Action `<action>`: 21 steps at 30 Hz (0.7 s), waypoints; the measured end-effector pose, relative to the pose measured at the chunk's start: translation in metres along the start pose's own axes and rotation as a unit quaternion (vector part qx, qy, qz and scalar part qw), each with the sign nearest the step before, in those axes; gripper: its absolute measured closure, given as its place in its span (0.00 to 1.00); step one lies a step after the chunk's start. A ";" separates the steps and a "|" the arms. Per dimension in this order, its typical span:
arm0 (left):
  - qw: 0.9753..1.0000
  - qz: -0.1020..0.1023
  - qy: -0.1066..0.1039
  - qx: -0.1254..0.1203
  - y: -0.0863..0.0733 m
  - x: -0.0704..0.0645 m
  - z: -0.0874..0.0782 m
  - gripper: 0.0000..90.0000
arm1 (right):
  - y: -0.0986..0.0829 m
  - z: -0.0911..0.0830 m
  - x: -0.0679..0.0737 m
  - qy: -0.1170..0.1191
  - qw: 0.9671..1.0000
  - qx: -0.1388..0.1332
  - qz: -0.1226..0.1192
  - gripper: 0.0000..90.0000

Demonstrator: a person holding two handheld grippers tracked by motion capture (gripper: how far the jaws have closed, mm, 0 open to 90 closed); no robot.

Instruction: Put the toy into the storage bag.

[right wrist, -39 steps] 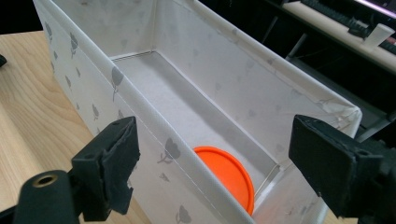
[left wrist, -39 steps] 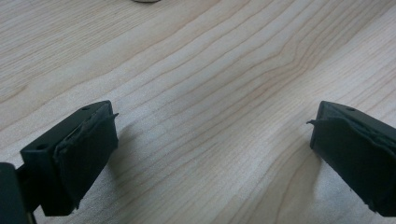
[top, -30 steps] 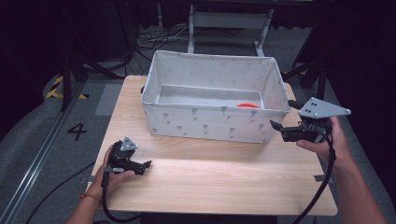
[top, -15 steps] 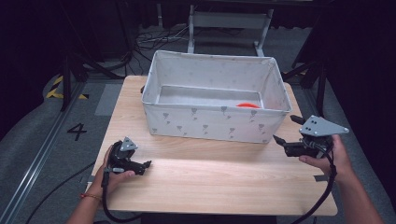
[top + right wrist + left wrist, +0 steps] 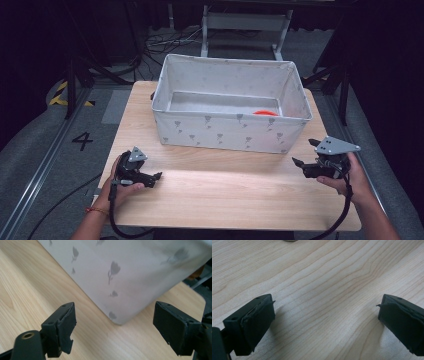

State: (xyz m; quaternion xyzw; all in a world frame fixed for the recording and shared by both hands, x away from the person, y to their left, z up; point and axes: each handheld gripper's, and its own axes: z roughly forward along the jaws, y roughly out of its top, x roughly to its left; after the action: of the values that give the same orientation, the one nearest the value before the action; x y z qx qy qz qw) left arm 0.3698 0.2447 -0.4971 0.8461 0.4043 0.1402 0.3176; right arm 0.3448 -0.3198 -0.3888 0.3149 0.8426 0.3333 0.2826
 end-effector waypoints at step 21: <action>1.000 0.000 0.000 0.000 0.000 0.000 0.000 0.01 | -0.064 0.019 0.006 0.010 0.998 0.036 0.044 0.22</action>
State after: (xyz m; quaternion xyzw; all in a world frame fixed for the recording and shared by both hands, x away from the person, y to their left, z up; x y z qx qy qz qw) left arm 0.3699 0.2447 -0.4971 0.8463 0.4041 0.1401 0.3175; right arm 0.3320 -0.3450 -0.4499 0.3580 0.8423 0.3176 0.2479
